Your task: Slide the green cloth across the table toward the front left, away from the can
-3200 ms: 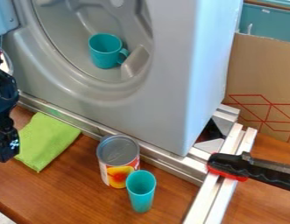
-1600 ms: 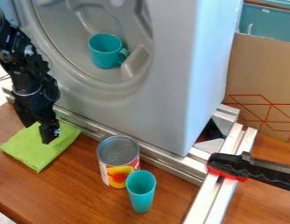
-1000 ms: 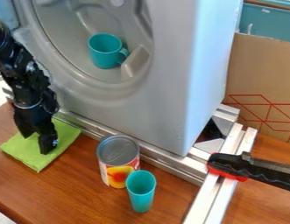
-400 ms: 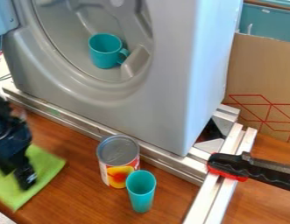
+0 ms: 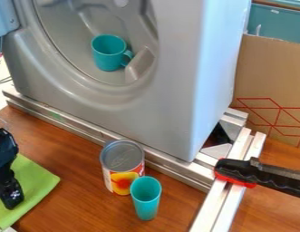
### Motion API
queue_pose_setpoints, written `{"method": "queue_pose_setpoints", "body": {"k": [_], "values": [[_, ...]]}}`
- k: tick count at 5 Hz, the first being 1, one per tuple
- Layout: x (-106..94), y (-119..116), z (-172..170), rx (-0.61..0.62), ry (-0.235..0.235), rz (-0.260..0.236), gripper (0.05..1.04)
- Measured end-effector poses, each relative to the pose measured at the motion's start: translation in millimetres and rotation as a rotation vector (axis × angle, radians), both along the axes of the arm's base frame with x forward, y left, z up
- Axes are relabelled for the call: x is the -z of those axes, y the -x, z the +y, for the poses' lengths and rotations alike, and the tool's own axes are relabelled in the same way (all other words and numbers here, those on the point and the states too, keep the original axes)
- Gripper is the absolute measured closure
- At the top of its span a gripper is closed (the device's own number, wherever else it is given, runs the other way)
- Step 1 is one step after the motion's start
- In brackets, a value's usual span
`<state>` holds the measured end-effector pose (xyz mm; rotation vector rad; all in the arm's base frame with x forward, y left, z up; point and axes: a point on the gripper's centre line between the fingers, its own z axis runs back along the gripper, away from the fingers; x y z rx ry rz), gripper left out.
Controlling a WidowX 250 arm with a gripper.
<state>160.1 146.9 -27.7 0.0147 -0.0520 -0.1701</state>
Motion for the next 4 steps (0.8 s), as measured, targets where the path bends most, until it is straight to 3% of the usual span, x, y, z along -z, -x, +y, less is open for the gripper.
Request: {"method": "queue_pose_setpoints", "body": {"k": [1,2,3,4], "values": [[-11.8,-8,6,0.013,-0.042,-0.034,0.083],[-47.9,-18,12,0.038,-0.081,-0.092,0.083],[-76.3,-3,6,0.065,-0.058,-0.013,0.083],[-89.7,18,-4,0.015,-0.019,0.09,0.083]]}}
